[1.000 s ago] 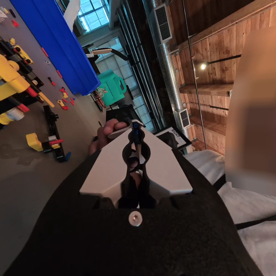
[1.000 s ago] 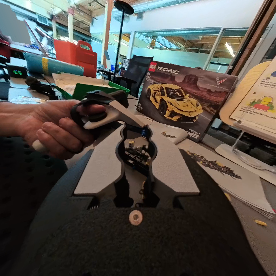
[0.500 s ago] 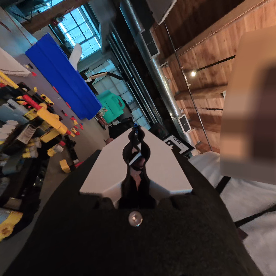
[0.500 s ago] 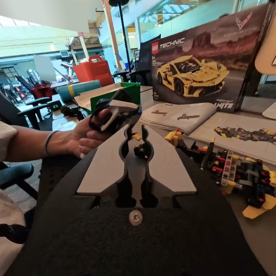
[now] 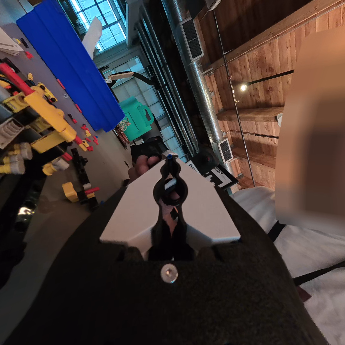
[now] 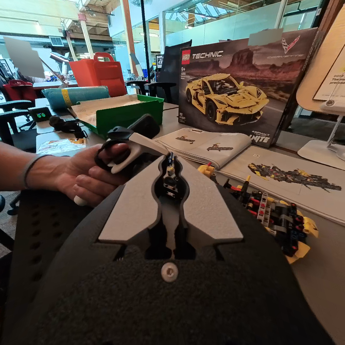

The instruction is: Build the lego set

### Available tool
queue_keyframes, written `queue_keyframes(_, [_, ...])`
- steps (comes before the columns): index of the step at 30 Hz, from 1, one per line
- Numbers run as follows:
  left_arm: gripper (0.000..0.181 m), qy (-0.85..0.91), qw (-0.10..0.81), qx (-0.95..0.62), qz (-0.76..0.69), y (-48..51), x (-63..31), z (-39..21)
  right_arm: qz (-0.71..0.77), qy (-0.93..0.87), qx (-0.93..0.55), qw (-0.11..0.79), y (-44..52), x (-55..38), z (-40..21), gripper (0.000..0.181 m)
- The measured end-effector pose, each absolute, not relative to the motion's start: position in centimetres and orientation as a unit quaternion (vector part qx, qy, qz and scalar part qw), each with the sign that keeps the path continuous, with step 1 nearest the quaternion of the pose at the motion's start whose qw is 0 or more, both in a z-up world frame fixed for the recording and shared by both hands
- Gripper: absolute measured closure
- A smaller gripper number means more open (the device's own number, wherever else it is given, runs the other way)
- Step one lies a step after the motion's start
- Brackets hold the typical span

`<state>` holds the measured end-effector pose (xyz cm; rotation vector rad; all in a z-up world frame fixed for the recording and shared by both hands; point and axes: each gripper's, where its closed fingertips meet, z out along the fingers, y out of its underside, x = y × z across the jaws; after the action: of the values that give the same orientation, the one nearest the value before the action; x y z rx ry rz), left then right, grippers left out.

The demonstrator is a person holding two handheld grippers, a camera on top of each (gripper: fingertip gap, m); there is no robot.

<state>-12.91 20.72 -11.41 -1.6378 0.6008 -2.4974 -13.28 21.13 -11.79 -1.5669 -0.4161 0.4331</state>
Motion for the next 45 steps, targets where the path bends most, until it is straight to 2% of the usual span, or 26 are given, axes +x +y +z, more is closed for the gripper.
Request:
queue_keyframes(1, [0.179, 0.192, 0.047, -0.537, -0.820, 20.8, -12.9, -11.4, 0.183, -0.189, -0.694, 0.670, 21.2, -13.3, -11.8, 0.175])
queue_keyframes(12, [0.179, 0.156, -0.016, -0.522, -0.838, 20.6, -13.2, -11.5, 0.072, -0.252, -0.664, 0.700, 21.1, -13.6, -11.7, 0.177])
queue_keyframes(23, [0.179, 0.161, -0.031, -0.523, -0.836, 20.2, -13.2, -11.7, -0.003, -0.305, -0.641, 0.704, 20.7, -13.6, -11.9, 0.177])
queue_keyframes(45, [0.179, 0.170, -0.039, -0.529, -0.830, 20.0, -13.1, -12.1, -0.013, -0.334, -0.642, 0.690, 20.4, -13.2, -12.8, 0.175])
